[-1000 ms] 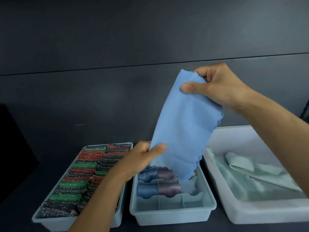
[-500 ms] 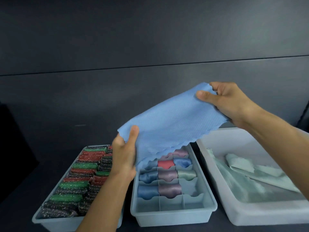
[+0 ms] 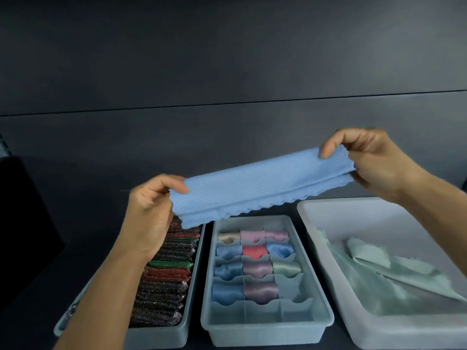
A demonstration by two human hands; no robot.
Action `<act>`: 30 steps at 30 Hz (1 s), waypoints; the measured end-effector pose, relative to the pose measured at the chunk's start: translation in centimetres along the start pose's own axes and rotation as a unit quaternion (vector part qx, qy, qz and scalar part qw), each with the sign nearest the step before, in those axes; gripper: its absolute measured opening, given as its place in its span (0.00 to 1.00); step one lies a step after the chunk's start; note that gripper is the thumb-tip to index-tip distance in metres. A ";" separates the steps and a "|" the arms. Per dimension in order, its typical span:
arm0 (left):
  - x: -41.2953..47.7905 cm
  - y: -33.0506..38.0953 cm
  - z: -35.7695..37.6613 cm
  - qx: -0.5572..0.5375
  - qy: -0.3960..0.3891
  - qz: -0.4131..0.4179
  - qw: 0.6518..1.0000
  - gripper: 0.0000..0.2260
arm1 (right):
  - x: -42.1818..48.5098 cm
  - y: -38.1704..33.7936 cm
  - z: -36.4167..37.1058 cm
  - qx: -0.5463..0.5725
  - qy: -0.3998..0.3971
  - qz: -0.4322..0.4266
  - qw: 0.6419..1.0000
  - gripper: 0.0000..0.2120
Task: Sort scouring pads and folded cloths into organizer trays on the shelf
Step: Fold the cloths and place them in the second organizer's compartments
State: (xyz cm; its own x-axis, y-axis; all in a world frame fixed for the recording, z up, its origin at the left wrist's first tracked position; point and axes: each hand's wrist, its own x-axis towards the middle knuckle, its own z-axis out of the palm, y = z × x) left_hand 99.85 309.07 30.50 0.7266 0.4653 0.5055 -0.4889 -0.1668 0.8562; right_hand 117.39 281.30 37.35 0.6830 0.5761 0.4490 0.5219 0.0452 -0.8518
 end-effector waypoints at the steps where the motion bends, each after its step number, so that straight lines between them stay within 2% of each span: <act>1: 0.1 0.1 -0.1 0.002 0.002 0.009 1.000 0.32 | 0.1 0.0 -0.1 0.001 -0.003 0.001 1.000 0.32; 3: 0.2 0.1 -0.4 0.013 0.006 0.019 1.000 0.32 | 0.1 -0.2 -0.1 0.013 -0.018 0.014 1.000 0.30; 7: 0.1 0.3 -0.9 0.052 -0.032 0.020 0.998 0.24 | 0.1 -0.8 -0.1 0.065 -0.035 0.059 0.996 0.23; 10: -0.5 0.4 -0.6 0.037 -0.050 0.001 0.998 0.25 | 0.6 -1.0 -0.2 0.106 -0.017 0.095 0.990 0.21; 12: -1.2 0.0 -0.4 0.035 -0.073 -0.004 0.997 0.19 | 0.9 -1.0 -0.3 0.081 -0.002 0.092 0.992 0.18; 14: -1.7 -0.9 -0.4 0.058 -0.102 -0.033 0.992 0.16 | 1.1 -1.3 0.0 -0.016 0.005 0.041 0.999 0.10; 16: -2.0 -2.1 -0.5 0.167 -0.131 -0.067 0.975 0.16 | 1.2 -2.1 0.5 -0.070 -0.021 -0.009 0.997 0.10; 18: -2.1 -3.2 0.2 0.301 -0.112 -0.069 0.944 0.18 | 1.4 -3.2 1.6 -0.073 -0.061 -0.018 0.995 0.12; 19: -2.1 -3.4 1.0 0.306 -0.092 -0.065 0.946 0.16 | 1.6 -3.7 2.3 -0.085 -0.079 -0.007 0.993 0.12; 21: -2.1 -2.8 3.7 0.209 -0.082 -0.074 0.972 0.10 | 1.9 -4.2 4.0 -0.116 -0.100 0.035 0.988 0.12; 24: -1.9 -2.0 8.7 0.102 -0.167 -0.047 0.980 0.31 | 2.2 -4.0 6.5 -0.097 -0.127 0.110 0.981 0.09; 26: -2.0 -1.6 11.4 0.062 -0.194 -0.039 0.978 0.38 | 2.3 -4.1 7.0 -0.038 -0.118 0.150 0.981 0.06; 28: -2.0 -1.8 12.6 0.048 -0.158 -0.053 0.985 0.33 | 2.4 -4.1 6.7 0.017 -0.105 0.184 0.977 0.10; 30: -1.7 -2.2 12.7 0.051 -0.105 -0.059 0.991 0.19 | 2.2 -4.1 5.9 0.052 -0.112 0.197 0.973 0.17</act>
State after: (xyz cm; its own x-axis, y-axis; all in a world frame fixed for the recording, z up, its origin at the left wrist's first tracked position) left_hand 105.80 297.58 29.12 0.8656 0.2982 0.4023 -0.3501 -0.2139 0.9120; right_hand 113.78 287.23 40.22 0.6855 0.7277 0.0224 0.1796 -0.1392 -0.9738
